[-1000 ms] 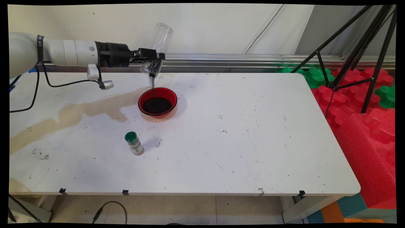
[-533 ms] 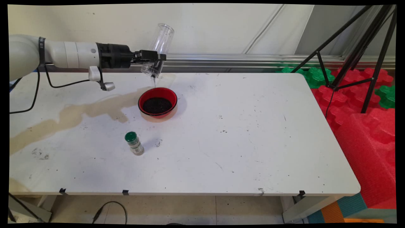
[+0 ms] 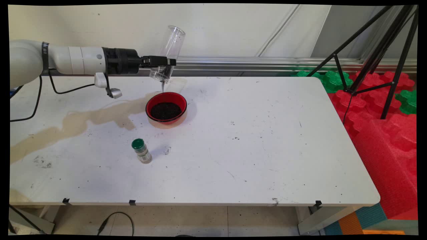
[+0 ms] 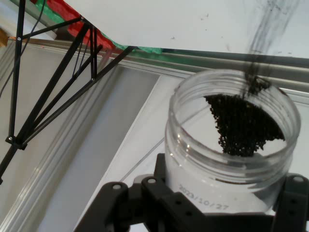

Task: Pour the black seasoning powder in the red bowl

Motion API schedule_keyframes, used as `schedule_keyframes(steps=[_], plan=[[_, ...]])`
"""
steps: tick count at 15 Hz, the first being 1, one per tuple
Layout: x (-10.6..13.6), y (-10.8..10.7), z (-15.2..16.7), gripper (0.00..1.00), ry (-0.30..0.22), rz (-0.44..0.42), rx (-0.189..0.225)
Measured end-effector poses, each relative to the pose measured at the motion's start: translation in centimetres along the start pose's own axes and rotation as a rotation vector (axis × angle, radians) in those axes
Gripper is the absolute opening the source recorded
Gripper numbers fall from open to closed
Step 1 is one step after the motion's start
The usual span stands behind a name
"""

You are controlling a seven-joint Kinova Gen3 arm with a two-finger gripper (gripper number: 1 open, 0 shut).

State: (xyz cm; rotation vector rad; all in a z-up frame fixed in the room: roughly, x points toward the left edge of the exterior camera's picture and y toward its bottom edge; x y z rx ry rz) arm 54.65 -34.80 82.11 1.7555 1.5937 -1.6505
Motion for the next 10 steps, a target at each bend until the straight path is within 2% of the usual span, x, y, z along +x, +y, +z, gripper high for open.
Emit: schedule_keyframes(steps=[10], plan=[[0.72, 0.01, 0.18, 0.0, -0.004, 0.06, 0.008]])
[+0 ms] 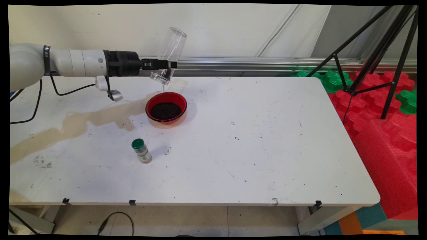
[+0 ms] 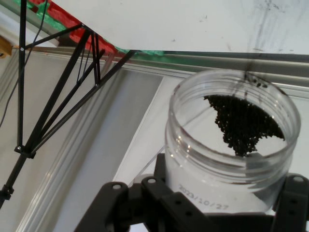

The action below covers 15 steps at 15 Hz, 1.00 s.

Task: Pour the black seasoning powder in the red bowl

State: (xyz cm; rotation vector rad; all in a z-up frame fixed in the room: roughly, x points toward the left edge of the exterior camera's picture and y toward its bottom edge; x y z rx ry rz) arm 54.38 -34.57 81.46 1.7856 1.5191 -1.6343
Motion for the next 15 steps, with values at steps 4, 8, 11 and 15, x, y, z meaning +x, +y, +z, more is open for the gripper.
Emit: schedule_keyframes(steps=[4, 8, 11, 15], plan=[[0.11, 0.02, 0.08, 0.0, 0.001, 0.014, 0.002], [0.16, 0.05, 0.11, 0.0, 0.006, 0.026, 0.005], [0.07, -0.03, -0.15, 0.0, 0.015, 0.023, 0.006], [-0.17, -0.12, -0.67, 0.0, 0.034, -0.009, 0.006]])
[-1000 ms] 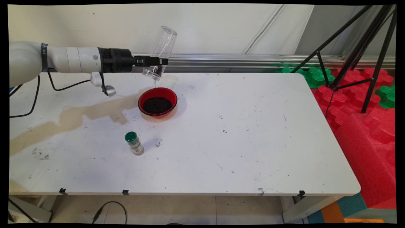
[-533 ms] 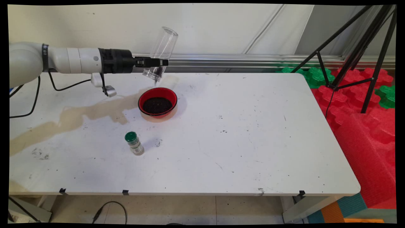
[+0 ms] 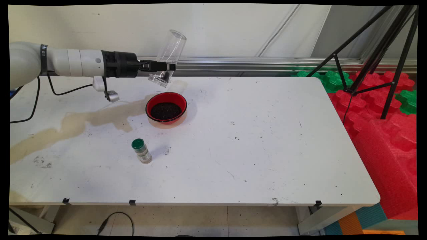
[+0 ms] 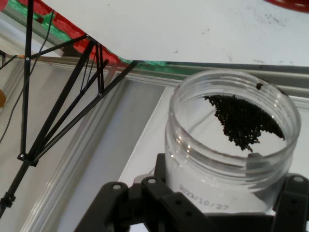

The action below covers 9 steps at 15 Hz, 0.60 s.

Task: Pour the black seasoning powder in the red bowl

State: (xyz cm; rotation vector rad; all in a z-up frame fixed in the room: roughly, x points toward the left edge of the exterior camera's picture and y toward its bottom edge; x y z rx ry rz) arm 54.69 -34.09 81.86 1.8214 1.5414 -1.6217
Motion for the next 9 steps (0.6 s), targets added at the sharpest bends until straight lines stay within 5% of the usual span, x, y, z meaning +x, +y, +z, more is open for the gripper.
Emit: schedule_keyframes(steps=[9], plan=[[-1.05, -0.88, -0.81, 0.0, 0.057, -0.15, -0.003]])
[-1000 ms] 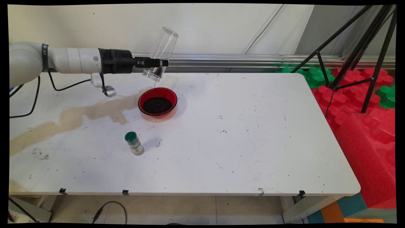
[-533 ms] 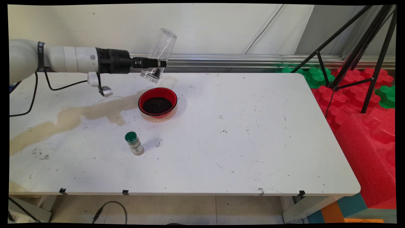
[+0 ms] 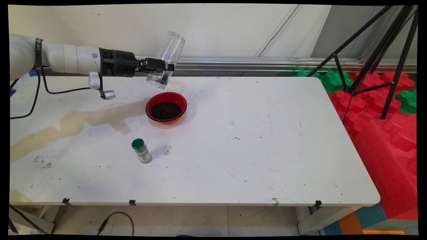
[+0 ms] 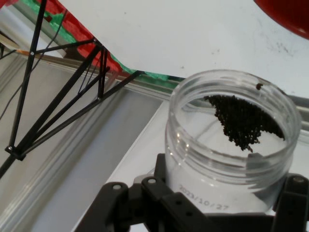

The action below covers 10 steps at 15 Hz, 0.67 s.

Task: Pour the black seasoning powder in the red bowl

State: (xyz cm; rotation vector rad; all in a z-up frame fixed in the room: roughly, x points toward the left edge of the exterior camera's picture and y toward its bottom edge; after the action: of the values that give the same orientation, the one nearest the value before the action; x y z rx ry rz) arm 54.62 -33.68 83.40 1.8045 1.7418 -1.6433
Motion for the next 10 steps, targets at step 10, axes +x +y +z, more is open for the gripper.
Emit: schedule_keyframes(steps=[10], plan=[[-2.0, -2.3, -1.5, 0.0, 0.035, -0.169, -0.008]])
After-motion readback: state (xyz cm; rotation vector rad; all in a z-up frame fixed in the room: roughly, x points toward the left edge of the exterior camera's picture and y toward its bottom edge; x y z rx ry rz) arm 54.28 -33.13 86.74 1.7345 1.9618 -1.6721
